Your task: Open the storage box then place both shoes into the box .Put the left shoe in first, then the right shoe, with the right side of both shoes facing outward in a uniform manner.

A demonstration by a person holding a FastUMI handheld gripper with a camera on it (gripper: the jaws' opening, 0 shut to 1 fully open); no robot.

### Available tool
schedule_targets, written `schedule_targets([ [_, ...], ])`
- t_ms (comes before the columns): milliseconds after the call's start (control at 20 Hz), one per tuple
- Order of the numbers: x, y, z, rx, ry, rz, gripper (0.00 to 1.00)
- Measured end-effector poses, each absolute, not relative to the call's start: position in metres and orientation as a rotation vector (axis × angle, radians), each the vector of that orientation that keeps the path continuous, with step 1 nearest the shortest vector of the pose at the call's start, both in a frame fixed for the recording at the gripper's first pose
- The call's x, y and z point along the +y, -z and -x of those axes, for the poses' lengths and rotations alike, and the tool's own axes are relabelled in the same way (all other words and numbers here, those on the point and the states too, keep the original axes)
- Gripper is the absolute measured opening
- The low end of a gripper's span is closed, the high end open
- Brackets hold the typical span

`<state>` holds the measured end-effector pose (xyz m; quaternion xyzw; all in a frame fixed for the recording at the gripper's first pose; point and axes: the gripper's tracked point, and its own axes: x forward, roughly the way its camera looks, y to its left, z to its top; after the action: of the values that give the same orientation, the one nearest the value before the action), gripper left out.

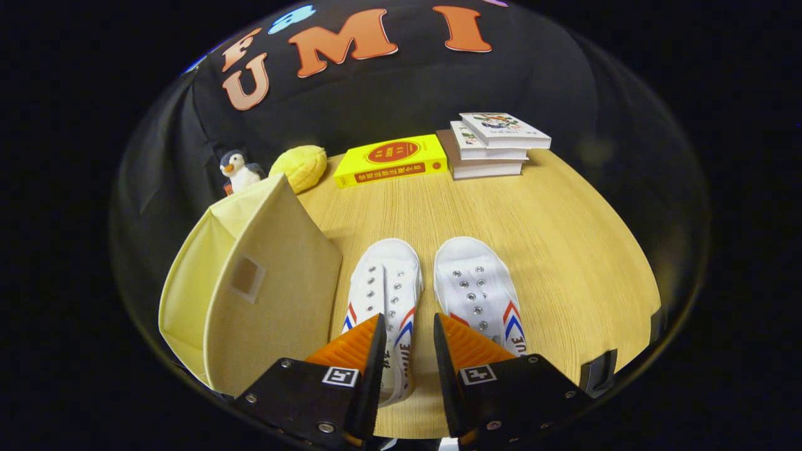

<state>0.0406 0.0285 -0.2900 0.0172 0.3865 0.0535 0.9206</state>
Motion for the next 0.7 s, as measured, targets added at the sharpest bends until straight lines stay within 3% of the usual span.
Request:
schedule_targets([
  [700,0.045,0.339,-0.045,0.959,-0.2,-0.068,0.4],
])
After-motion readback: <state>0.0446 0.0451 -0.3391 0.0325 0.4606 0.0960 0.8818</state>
